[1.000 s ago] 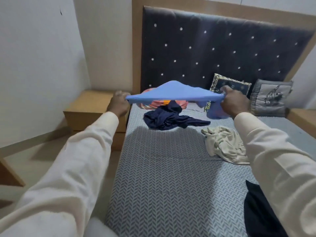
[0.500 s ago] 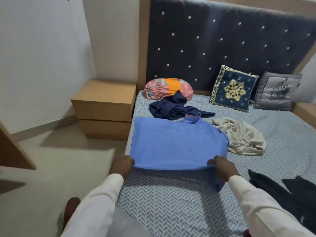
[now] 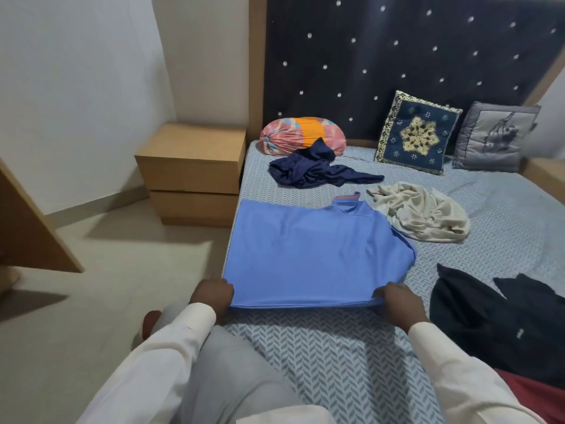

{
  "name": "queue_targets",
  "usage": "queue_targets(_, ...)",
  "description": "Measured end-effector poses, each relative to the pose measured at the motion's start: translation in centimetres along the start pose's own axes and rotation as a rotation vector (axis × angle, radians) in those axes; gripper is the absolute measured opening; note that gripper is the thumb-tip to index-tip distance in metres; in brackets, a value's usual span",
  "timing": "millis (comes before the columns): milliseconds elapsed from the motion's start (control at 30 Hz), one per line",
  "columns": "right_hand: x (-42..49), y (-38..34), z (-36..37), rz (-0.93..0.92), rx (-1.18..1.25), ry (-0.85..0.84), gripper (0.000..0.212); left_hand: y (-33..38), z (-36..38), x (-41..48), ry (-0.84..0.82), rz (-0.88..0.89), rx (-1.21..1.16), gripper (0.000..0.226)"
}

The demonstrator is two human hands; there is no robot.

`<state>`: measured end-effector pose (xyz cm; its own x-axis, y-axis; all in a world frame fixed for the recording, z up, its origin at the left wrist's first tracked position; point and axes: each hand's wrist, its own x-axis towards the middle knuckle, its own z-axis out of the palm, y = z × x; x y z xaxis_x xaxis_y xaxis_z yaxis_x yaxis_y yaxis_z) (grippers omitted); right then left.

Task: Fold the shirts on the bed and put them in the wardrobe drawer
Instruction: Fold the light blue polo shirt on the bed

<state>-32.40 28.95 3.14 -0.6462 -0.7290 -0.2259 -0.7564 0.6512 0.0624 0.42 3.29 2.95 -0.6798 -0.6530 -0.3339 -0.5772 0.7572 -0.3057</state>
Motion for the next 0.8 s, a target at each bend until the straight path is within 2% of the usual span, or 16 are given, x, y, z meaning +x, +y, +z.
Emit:
queue_targets(100,-1.3,-0.1,-0.2,0.027,0.057,-0.091,0.034,0.4,-0.2,-0.5,-0.125,0.010,-0.023,0.033)
queue_targets(200,-2.5,0.9,0.5,0.089,0.492,-0.203,0.031,1.7,-1.6,-0.3,-0.300,0.037,-0.079,0.036)
queue_targets(233,-2.8,1.3,1.2,0.168,0.659,-0.157,0.033,2.1,-1.8,0.0,-0.306,0.040,-0.107,0.035)
queue_targets(267,-3.0,2.0,2.0,0.275,0.762,-0.038,0.033,2.8,-2.1,0.4,-0.278,0.043,-0.141,0.035)
queue_targets(333,-3.0,3.2,4.2,0.481,0.763,0.160,0.038,4.1,-2.1,1.8,-0.179,0.058,-0.253,0.043)
queue_targets(400,-3.1,3.3,6.0,0.586,0.736,0.111,0.038,5.8,-1.9,3.0,-0.146,0.135,-0.397,0.057)
queue_targets(500,-3.0,2.1,6.9,0.580,0.890,0.043,0.032,8.5,-2.1,4.2,-0.181,0.238,-0.465,0.074)
queue_targets(600,-1.3,1.5,7.2,0.547,1.037,0.127,0.004,10.6,-1.9,4.7,-0.193,0.248,-0.414,0.080)
queue_targets(667,-0.3,1.4,7.3,0.547,1.185,0.137,0.013,11.5,-1.7,4.9,-0.190,0.239,-0.343,0.080)
queue_targets(767,1.9,1.3,8.5,0.563,1.398,0.127,0.006,12.3,-1.6,5.0,-0.193,0.220,-0.276,0.079)
queue_targets(800,1.9,1.2,8.2,0.586,1.438,0.125,0.018,12.5,-1.6,5.1,-0.199,0.215,-0.274,0.079)
